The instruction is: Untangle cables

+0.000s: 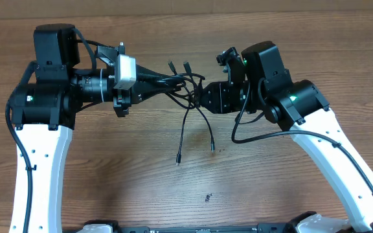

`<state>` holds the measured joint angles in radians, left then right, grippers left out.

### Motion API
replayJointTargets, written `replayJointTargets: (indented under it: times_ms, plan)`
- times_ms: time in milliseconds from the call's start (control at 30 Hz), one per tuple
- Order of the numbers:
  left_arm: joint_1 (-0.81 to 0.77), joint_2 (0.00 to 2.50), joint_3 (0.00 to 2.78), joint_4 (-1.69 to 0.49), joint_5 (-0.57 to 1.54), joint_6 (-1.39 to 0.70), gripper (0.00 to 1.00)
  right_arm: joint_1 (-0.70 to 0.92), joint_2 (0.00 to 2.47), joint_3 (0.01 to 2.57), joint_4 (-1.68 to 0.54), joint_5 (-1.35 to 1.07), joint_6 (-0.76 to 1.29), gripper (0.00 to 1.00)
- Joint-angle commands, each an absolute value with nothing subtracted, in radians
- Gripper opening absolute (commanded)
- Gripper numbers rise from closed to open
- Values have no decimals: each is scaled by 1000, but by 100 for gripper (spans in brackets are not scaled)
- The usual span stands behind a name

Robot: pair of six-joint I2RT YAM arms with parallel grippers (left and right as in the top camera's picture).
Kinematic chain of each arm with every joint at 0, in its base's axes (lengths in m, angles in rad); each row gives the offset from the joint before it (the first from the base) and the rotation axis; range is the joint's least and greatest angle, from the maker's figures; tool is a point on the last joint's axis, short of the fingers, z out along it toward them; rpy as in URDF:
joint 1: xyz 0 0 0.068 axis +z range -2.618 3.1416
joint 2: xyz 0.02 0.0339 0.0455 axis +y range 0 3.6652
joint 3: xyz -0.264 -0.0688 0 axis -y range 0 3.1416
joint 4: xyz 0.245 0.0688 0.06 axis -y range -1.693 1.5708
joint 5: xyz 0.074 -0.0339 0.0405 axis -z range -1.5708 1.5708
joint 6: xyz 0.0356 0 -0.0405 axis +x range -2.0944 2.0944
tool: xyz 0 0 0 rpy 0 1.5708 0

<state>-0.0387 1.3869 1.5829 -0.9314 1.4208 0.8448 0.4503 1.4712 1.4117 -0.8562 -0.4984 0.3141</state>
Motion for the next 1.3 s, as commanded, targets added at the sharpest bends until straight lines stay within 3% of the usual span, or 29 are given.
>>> replayJointTargets:
  times_ms: [0,167,500,567,767,967,1267]
  plan:
    - [-33,1348,1618,-927,1508,848,4,436,1418,1394,-848,-481,306,48]
    - [-33,1348,1618,-927,1508,847,4,436,1336,1395,-827,-480,310,59]
    - [-33,1348,1618,-918,1514,781,4,436,1219,1394,-818,-437,313,59]
    - [-33,1348,1618,-880,1516,677,4,436,1200,1394,-820,-402,314,59]
    - [-32,1348,1618,-584,1505,103,4,436,1155,1394,-867,-274,344,55]
    - [-32,1348,1618,-377,1317,-409,4,436,1112,1394,-878,-262,339,54]
    - [-33,1348,1618,-366,1159,-717,4,436,1052,1394,-908,-276,375,50]
